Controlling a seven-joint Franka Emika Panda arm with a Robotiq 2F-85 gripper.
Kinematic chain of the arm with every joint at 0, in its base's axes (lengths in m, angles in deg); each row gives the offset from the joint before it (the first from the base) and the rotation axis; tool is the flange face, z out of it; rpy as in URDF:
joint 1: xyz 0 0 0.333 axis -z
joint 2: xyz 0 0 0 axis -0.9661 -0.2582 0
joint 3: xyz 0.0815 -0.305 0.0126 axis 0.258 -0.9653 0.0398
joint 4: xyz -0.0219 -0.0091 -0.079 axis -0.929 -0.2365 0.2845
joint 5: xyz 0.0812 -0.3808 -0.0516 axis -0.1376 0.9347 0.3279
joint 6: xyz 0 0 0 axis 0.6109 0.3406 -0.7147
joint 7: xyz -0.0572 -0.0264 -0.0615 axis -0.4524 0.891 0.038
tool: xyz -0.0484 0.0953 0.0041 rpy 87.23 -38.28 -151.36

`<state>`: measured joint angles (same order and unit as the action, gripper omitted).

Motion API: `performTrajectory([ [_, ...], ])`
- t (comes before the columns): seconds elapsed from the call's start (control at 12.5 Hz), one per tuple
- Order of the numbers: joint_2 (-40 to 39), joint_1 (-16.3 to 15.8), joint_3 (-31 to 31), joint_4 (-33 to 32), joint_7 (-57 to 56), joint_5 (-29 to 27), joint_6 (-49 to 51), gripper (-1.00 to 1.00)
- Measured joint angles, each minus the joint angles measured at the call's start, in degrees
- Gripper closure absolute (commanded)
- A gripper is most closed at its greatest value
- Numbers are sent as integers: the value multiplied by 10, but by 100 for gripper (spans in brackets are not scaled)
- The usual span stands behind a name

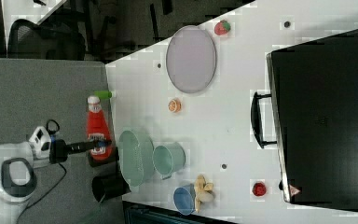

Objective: Pick Ketchup from the table and place it in strainer.

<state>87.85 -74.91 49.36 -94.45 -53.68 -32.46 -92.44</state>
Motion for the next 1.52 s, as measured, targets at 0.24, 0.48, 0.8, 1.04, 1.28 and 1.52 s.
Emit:
performTrajectory([
  [0.24,-87,-35,76,-15,112,-2,-101,-24],
  [0.48,-167,-63,105,-19,211,8,-169,-74],
  [0.8,-234,-67,98,-28,260,16,-211,-100],
  [1.04,-199,-46,89,-36,289,18,-159,-100],
  [1.28,-82,-3,72,-26,297,15,-34,-100],
  [1.52,47,43,4,6,287,14,87,-100],
])
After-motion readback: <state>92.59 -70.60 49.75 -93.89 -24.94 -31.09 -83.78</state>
